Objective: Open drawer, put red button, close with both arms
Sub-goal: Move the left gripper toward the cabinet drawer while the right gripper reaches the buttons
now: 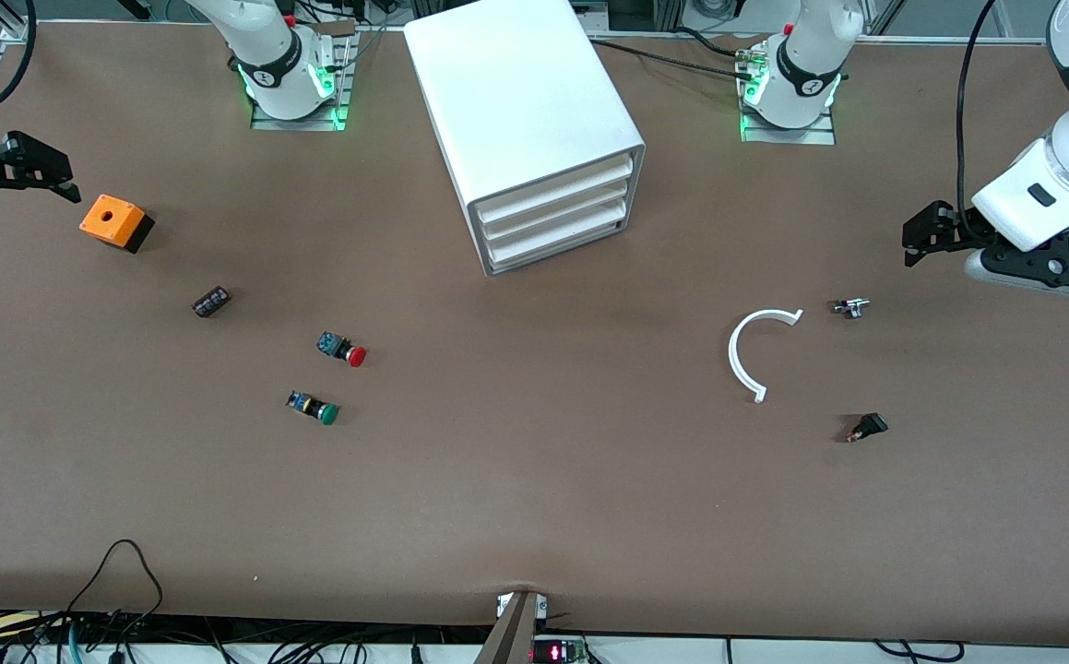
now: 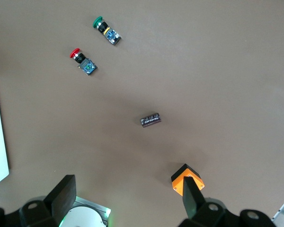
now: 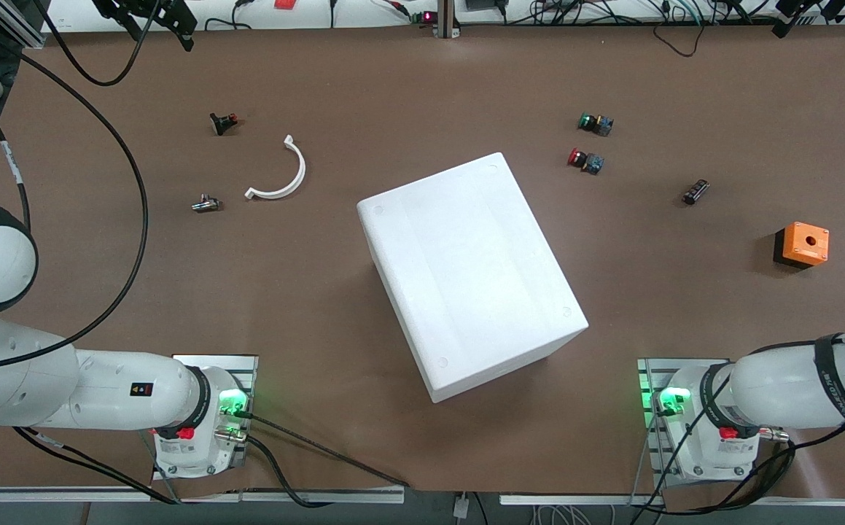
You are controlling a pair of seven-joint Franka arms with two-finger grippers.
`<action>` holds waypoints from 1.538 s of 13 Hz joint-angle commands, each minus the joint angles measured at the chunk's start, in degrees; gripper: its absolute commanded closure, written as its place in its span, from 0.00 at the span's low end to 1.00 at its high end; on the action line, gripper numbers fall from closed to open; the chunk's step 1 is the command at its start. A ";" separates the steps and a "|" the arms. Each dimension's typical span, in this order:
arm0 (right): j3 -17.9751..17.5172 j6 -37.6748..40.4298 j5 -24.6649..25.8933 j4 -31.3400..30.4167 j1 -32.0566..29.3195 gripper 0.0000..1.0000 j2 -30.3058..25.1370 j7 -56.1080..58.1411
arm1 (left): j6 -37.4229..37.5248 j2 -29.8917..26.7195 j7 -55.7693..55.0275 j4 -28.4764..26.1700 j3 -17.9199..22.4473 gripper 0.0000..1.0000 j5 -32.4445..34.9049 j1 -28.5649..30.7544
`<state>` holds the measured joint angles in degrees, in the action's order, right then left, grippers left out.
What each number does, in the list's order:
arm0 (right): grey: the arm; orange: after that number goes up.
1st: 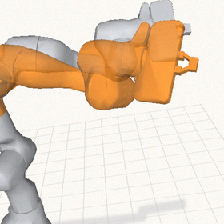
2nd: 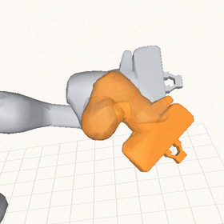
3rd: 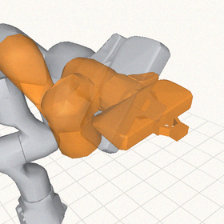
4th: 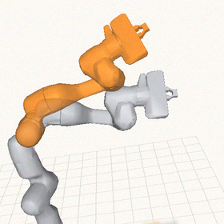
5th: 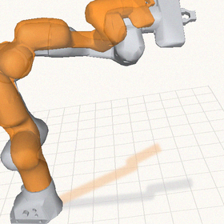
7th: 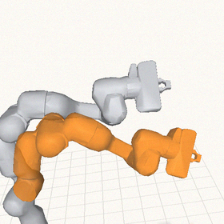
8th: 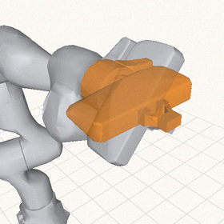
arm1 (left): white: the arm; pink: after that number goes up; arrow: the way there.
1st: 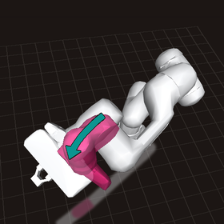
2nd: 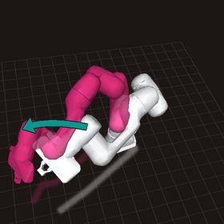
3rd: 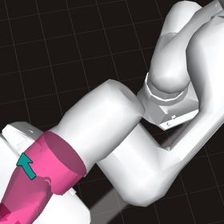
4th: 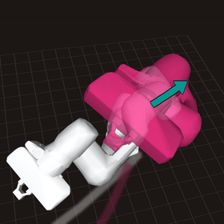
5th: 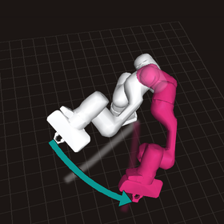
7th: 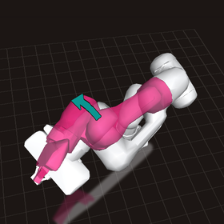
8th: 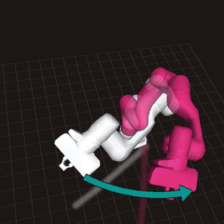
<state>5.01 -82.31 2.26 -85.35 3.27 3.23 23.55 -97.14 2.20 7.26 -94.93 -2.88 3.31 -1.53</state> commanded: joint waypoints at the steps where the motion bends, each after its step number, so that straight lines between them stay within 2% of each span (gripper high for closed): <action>1: -0.26 0.84 1.17 0.27 0.16 0.00 -0.42 -0.08 | 1.33 0.79 0.92 1.77 -0.03 0.00 1.70 -0.23; 7: -0.18 0.84 1.08 0.27 0.16 0.00 -0.16 -0.08 | 1.42 1.14 0.39 1.68 -0.03 0.00 1.61 -0.23; 13: -0.18 0.40 1.17 -0.34 0.95 0.00 3.97 0.00 | 8.09 3.07 0.91 2.56 -0.29 0.00 0.30 -0.49; 18: -0.09 0.05 0.56 0.27 1.48 0.00 7.22 0.88 | 15.91 4.39 1.00 2.65 -0.29 0.00 -11.72 -0.40; 20: -0.18 -1.17 -0.40 0.27 2.70 0.00 7.93 0.88 | 21.78 5.97 0.92 2.65 -0.29 0.00 -18.30 -0.31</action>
<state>4.92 -82.81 2.19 -86.08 4.79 10.38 23.66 -80.11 5.63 7.26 -94.38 -3.17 -10.33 -2.21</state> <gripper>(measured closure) 0.000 0.000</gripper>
